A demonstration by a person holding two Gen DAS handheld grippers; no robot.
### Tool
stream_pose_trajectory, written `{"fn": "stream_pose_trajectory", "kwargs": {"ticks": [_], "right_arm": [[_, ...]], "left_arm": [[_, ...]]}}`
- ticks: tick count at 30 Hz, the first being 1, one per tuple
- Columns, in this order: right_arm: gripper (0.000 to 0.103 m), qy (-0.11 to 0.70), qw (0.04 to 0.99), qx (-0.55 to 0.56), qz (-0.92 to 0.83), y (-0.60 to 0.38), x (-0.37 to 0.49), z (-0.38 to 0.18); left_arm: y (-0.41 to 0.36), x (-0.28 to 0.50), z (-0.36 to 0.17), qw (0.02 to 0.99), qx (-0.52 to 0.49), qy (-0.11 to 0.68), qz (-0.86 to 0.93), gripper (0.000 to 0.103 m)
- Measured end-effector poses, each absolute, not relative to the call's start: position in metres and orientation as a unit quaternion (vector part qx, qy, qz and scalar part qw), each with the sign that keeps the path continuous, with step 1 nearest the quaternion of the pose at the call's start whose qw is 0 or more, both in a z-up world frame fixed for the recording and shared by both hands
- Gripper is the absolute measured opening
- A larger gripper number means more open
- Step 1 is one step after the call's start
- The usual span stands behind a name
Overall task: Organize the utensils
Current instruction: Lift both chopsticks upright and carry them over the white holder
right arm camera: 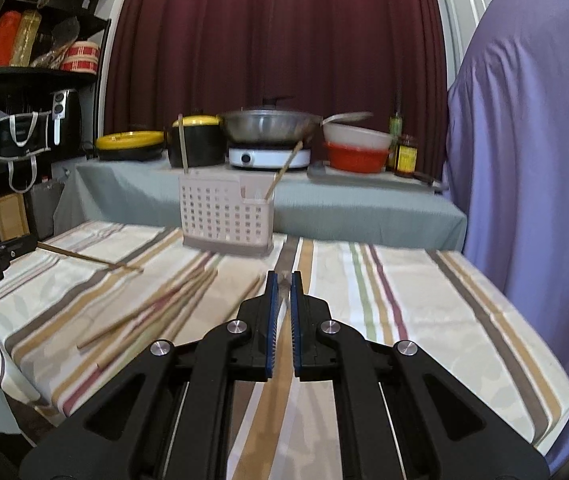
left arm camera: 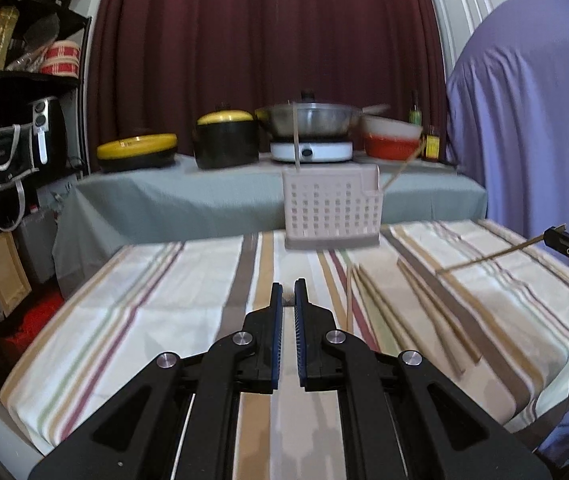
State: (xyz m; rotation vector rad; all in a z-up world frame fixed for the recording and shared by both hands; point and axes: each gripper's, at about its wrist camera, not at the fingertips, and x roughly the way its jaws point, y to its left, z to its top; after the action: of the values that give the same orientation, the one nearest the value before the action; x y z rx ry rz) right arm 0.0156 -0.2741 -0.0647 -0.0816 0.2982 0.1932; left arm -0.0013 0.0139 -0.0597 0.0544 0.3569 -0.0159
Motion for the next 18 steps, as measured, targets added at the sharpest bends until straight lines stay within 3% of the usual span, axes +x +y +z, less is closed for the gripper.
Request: {"fn": "stream_pose_trajectory", "kwargs": {"ticks": [18], "right_arm": [[0.006, 0.091, 0.989, -0.034, 0.109, -0.273, 0.026, -0.009]], "left_arm": [[0.019, -0.002, 0.009, 0.993, 0.009, 0.12, -0.016, 0.007]]}}
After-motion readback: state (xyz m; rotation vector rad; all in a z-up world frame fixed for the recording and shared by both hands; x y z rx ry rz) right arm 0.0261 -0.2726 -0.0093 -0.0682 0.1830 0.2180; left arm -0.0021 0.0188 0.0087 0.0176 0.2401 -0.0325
